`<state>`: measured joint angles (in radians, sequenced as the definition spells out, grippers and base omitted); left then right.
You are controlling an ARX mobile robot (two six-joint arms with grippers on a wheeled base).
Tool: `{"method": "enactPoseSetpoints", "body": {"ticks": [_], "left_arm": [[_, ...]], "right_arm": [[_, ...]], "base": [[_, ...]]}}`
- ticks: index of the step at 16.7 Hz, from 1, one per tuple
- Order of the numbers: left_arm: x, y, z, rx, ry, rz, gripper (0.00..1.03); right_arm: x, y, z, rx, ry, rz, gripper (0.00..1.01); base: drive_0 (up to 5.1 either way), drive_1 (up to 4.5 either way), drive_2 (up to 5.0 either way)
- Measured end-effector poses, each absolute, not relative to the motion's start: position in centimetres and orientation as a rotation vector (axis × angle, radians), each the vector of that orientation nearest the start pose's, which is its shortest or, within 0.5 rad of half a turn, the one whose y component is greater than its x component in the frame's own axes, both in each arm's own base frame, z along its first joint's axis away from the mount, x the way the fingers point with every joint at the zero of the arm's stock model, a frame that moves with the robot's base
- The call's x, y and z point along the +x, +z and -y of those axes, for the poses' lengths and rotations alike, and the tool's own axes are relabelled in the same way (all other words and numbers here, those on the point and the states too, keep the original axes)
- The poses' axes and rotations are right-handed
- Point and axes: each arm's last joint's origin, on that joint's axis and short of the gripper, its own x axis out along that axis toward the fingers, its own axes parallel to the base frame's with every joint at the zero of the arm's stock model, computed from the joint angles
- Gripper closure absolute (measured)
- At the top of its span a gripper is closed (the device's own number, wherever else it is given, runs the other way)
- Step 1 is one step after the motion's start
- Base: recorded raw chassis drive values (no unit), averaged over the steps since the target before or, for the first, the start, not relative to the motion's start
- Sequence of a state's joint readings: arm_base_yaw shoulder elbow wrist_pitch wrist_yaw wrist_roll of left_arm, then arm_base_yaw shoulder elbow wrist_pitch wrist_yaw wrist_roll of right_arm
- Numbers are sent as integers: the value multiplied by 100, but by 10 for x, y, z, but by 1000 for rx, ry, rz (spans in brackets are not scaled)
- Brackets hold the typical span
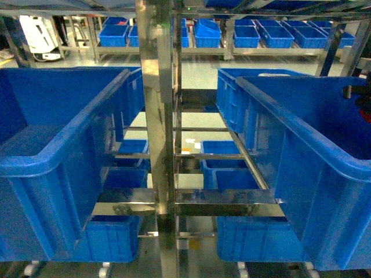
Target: Sort and place red and yellow blocks in left bins
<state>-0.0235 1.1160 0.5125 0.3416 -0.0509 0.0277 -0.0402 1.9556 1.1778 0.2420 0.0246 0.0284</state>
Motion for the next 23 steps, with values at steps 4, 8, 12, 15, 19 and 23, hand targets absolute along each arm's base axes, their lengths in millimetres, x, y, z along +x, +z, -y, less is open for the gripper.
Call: {"method": "enactPoseSetpoints", "body": {"ticks": [4,8,12,15,19,23], "left_arm": [[233,226,4,38,24,-262,75],[233,226,4,37,24,-262,75],[233,226,4,37,24,-262,75],[233,226,4,37,24,-262,75],[233,226,4,37,19,-261,75],[237,223,2,43,28,-261,75]], "right_arm": [[455,140,19,17,-87,-566,73],[442,139,25,32,-97,-519,39],[385,190,29,54,-80,-404,3],[324,197,35,64,-58,-437,3],[250,232,36,101,-68,-360,3],[249,236,22,93,-27,-349,3]], "base": [[0,0,0],[0,0,0],[0,0,0],[0,0,0],[0,0,0],[0,0,0]]}}
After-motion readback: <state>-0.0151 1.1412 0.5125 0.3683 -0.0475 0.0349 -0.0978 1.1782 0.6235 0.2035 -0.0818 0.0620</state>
